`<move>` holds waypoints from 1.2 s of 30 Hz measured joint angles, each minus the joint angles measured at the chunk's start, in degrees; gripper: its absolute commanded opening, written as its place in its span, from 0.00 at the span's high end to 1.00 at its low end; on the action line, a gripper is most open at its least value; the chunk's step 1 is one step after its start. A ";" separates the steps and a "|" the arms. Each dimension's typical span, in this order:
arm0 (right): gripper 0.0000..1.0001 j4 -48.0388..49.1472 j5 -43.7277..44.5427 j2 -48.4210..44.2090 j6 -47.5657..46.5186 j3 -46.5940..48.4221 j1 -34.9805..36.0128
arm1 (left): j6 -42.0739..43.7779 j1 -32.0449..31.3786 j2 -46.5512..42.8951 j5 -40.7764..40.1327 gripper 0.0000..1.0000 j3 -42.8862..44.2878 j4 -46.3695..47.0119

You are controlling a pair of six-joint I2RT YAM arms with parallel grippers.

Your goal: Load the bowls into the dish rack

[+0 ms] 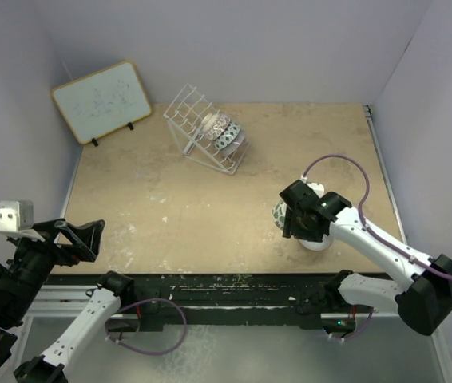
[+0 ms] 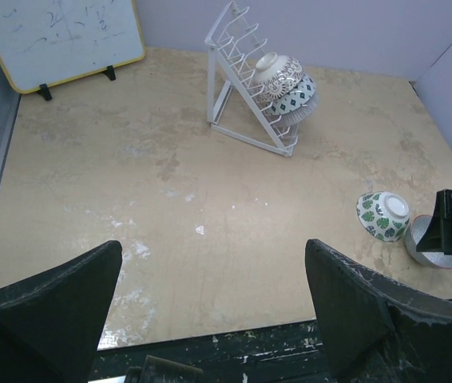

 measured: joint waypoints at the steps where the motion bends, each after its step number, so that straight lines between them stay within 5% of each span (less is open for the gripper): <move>1: 0.44 0.48 0.57 0.85 0.02 0.00 0.00 | 0.00 0.00 -0.17 0.00 0.01 -0.11 0.00; 26: 0.56 6.23 6.14 10.67 2.27 -2.14 0.00 | 0.04 -0.81 -1.09 -1.09 0.01 -1.44 -0.07; 36: 0.68 6.36 7.39 14.60 2.97 -2.14 0.02 | 0.20 -1.64 -1.11 -1.18 0.01 -1.60 -0.04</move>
